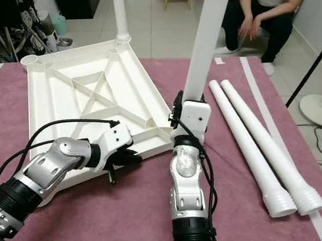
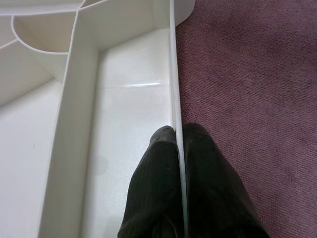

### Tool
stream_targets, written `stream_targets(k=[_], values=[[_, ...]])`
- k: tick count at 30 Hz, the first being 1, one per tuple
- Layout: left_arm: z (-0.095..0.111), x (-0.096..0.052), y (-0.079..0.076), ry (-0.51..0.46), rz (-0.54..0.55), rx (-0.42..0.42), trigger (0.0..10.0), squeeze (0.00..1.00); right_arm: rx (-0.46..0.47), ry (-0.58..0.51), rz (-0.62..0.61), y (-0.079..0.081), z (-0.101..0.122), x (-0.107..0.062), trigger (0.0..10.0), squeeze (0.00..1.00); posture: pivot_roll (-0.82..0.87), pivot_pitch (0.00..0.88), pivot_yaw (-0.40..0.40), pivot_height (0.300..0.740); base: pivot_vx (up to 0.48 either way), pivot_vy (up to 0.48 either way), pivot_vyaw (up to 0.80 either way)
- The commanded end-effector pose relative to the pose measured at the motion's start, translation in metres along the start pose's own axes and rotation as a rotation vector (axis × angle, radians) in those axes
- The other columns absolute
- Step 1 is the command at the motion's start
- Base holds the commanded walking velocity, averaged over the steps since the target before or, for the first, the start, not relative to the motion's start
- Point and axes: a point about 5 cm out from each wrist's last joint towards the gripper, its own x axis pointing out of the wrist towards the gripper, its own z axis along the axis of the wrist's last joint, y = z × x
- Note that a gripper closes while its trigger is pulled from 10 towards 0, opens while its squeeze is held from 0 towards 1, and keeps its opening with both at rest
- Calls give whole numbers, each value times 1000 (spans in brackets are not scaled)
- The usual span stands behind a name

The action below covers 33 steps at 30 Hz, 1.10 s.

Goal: Building children table

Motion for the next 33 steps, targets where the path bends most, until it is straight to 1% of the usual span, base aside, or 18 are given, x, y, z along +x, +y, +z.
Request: stream_targets(k=[1,2,3,7,11,12,13,14,15,17,18,20,21,24,26,30,31,33], values=[[23,-18,30,-121,258,57,10000,0,-60,271,-134,-23,-50,-21,10000,0,-29,0,173,740,0,0,0],[24,-18,30,-130,264,57,10000,0,-72,274,-135,-23,-51,-23,10000,0,-28,0,172,740,0,0,0],[25,-18,31,-141,266,52,10000,1000,-66,285,-134,-22,-53,-24,10000,0,-28,0,172,740,0,0,0],[26,-19,31,-157,258,33,10000,1000,-49,285,-117,-19,-54,-27,10000,0,-30,0,172,740,0,0,0],[30,-20,30,-185,245,31,10000,1000,-4,289,-96,-16,-55,-29,10000,0,-29,0,173,740,0,0,0],[33,-21,29,-203,244,42,10000,710,15,294,-91,-15,-56,-29,10000,0,-29,0,173,740,0,0,0],[33,-21,29,-203,244,42,10000,710,15,294,-91,-15,-56,-29,10000,0,-29,0,173,740,0,0,0],[43,-23,28,-264,245,33,10000,0,5,320,-101,-16,-59,-30,10000,0,-28,0,173,740,0,0,0],[43,-23,28,-264,245,33,10000,0,5,320,-101,-16,-59,-30,10000,0,-28,0,173,740,0,0,0],[53,-24,28,-330,245,4,10000,0,-11,330,-125,-18,-60,-30,10000,0,-29,0,172,740,0,0,0],[53,-24,28,-330,245,4,10000,0,-11,330,-125,-18,-60,-30,10000,0,-29,0,172,740,0,0,0],[63,-27,25,-412,208,-50,10000,0,-3,318,-130,-18,-59,-29,10000,0,-30,0,172,740,0,0,0],[63,-27,25,-412,208,-50,10000,0,-3,318,-130,-18,-59,-29,10000,0,-30,0,172,740,0,0,0],[77,-30,24,-488,199,-106,10000,0,3,310,-114,-15,-58,-28,10000,0,-29,0,171,740,0,0,0],[87,-30,21,-516,204,-109,10000,0,11,306,-103,-14,-57,-28,10000,0,-27,0,170,740,0,0,0],[92,-27,19,-511,232,-86,10000,0,17,302,-88,-12,-57,-28,10000,0,-24,0,168,740,0,0,0],[88,-23,21,-472,278,-63,10000,0,14,292,-66,-10,-55,-26,10000,0,-27,0,166,740,0,0,0],[84,-22,23,-446,300,-50,10000,0,12,290,-55,-9,-54,-24,10000,0,-28,0,166,740,0,0,0]])
